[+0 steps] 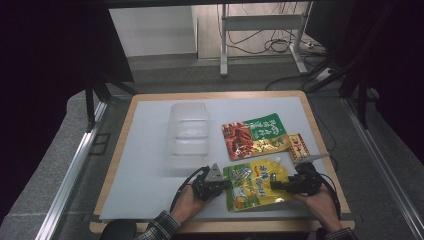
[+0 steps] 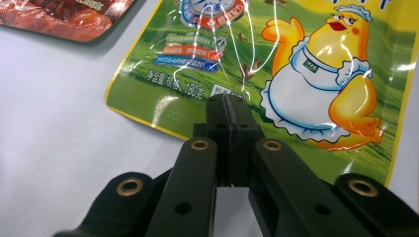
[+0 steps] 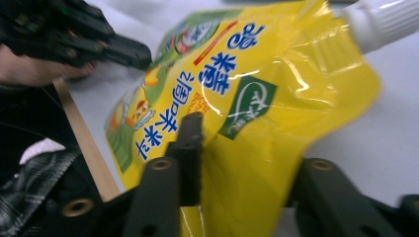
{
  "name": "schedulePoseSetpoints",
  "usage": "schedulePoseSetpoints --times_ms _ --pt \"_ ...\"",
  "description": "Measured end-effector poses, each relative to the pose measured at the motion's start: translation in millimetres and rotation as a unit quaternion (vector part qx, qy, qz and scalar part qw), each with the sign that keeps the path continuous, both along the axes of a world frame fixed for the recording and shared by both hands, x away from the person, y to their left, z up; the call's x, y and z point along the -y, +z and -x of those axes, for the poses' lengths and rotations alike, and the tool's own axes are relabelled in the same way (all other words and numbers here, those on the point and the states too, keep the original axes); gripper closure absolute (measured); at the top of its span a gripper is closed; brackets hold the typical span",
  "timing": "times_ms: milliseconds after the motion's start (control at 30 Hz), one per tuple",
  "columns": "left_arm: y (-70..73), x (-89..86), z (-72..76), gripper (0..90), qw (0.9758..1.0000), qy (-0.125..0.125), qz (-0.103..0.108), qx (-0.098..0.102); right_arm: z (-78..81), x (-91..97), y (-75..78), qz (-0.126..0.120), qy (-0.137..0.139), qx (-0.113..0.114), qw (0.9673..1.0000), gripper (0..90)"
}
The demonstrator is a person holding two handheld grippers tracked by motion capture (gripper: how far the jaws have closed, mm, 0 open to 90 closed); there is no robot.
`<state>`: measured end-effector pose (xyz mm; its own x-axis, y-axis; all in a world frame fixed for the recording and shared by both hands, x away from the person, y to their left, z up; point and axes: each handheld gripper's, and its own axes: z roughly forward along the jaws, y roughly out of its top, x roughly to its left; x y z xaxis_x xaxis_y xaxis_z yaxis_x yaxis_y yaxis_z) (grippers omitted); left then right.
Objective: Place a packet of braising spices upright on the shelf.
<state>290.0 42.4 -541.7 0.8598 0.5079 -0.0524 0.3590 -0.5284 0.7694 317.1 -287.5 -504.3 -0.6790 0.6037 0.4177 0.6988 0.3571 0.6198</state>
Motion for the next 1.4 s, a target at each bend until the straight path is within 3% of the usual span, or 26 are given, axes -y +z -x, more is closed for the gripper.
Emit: schedulePoseSetpoints --times_ms 33,100,200,267,600,833,1000,1400 --pt "0.0 -1.4 -0.6 87.9 1.0 -0.002 0.001 0.0 0.5 2.1 2.8 -0.01 -0.002 0.005 0.9999 74.5" --pt "0.5 -4.6 -1.3 83.5 1.0 0.007 0.006 0.001 1.6 1.5 4.3 -0.011 0.002 0.012 0.9999 80.6" --pt "1.1 -6.9 -0.6 79.5 0.9998 0.013 0.01 0.006 2.1 0.5 6.4 -0.014 0.004 0.013 0.9998 85.4" --pt "4.3 -11.0 2.2 73.9 0.9996 0.018 0.011 0.021 3.1 -1.7 10.3 -0.02 0.006 0.022 0.9995 88.2" --pt "13.3 -22.0 12.4 51.8 0.9986 0.023 0.031 0.037 2.5 -4.8 17.6 -0.021 0.011 0.027 0.9994 88.4" --pt "15.0 -28.2 17.4 31.5 0.9982 0.033 0.036 0.035 2.0 -9.5 26.1 -0.015 0.023 0.043 0.9987 88.2" --pt "16.6 -31.6 19.2 22.4 0.998 0.04 0.04 0.029 1.4 -9.2 33.5 -0.023 0.021 0.056 0.9979 87.5" --pt "19.4 -41.9 25.6 19.1 0.9976 0.053 0.037 0.026 3.7 -13.6 51.9 -0.02 0.023 0.07 0.9971 88.5"
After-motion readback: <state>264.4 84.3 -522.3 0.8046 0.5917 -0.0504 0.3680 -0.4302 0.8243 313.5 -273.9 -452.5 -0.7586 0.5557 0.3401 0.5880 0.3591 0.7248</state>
